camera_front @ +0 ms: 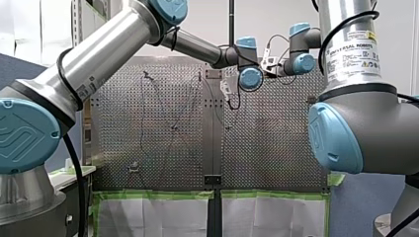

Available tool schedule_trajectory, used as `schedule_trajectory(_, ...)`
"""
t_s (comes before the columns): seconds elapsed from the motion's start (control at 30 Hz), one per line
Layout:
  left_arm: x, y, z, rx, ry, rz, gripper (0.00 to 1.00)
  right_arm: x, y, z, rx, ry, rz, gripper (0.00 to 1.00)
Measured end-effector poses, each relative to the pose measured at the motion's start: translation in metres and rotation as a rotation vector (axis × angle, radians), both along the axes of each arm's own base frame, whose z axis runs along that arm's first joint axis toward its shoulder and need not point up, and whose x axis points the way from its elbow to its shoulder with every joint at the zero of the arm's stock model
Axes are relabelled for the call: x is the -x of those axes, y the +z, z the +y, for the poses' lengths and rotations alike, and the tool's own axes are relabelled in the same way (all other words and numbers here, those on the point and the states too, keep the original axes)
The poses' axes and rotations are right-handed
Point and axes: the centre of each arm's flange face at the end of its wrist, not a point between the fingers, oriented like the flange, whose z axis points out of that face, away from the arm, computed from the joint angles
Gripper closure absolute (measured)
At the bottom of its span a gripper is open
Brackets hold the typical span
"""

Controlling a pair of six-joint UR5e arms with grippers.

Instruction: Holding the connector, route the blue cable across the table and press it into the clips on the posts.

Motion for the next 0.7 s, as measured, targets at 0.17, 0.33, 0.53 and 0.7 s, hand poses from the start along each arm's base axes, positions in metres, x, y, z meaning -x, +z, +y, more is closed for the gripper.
schedule_trajectory(0.17, -0.008, 0.001, 0.005, 0.004, -0.001, -0.007, 1.00, 0.001, 0.001, -0.001, 0.001, -0.001, -0.003, 1.00)
schedule_trajectory(0.33, -0.025, 0.002, 0.014, 0.010, -0.005, -0.022, 1.00, 0.002, 0.005, -0.003, 0.007, -0.003, -0.007, 1.00)
schedule_trajectory(0.53, -0.042, 0.002, 0.024, 0.013, -0.018, -0.040, 1.00, 0.005, 0.007, -0.006, 0.010, -0.008, -0.014, 1.00)
schedule_trajectory(0.7, -0.054, 0.001, 0.032, 0.006, -0.030, -0.044, 1.00, 0.009, 0.008, -0.009, 0.010, -0.015, -0.021, 1.00)
